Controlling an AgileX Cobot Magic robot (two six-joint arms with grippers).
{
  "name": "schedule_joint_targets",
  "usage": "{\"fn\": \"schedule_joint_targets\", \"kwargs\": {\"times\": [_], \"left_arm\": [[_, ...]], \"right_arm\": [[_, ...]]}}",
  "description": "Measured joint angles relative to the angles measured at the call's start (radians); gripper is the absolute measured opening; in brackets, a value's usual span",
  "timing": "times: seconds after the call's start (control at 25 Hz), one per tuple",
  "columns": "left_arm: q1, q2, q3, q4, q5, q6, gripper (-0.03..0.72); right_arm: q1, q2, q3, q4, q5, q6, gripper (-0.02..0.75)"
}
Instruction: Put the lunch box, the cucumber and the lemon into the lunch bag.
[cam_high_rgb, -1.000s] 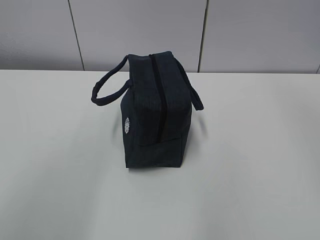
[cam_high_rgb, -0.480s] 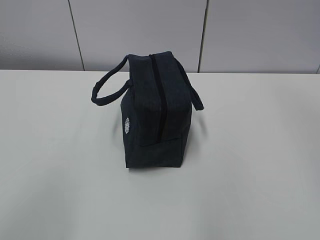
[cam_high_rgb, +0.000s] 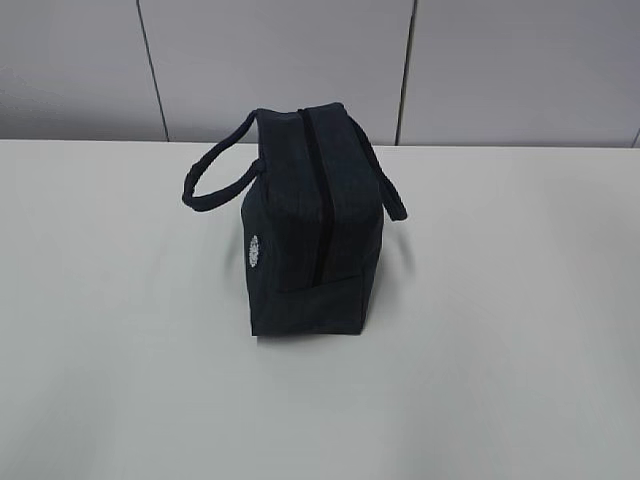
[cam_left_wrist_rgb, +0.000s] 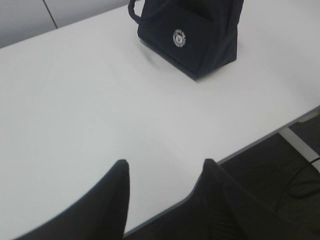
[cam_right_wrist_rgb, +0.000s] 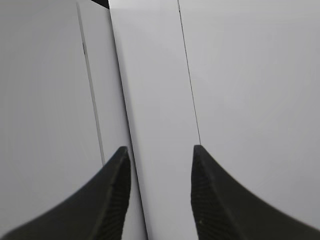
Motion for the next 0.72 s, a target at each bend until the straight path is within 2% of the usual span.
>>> {"fn": "schedule_joint_targets", "kwargs": {"times": [0.24, 0.4, 0.72], "left_arm": [[0.000, 0.000, 0.084, 0.036, 0.018, -0.021, 0.321], [0.000, 0.000, 0.098, 0.083, -0.012, -0.042, 0.319], [0.000, 0.000, 0.133, 0.096, -0.099, -0.046, 0.265]], "right_arm": [[0.000, 0.000, 0.002, 0.000, 0.000, 0.000, 0.307], [0.000, 0.000, 0.002, 0.000, 0.000, 0.000, 0.307], [0.000, 0.000, 0.002, 0.000, 0.000, 0.000, 0.307]]}}
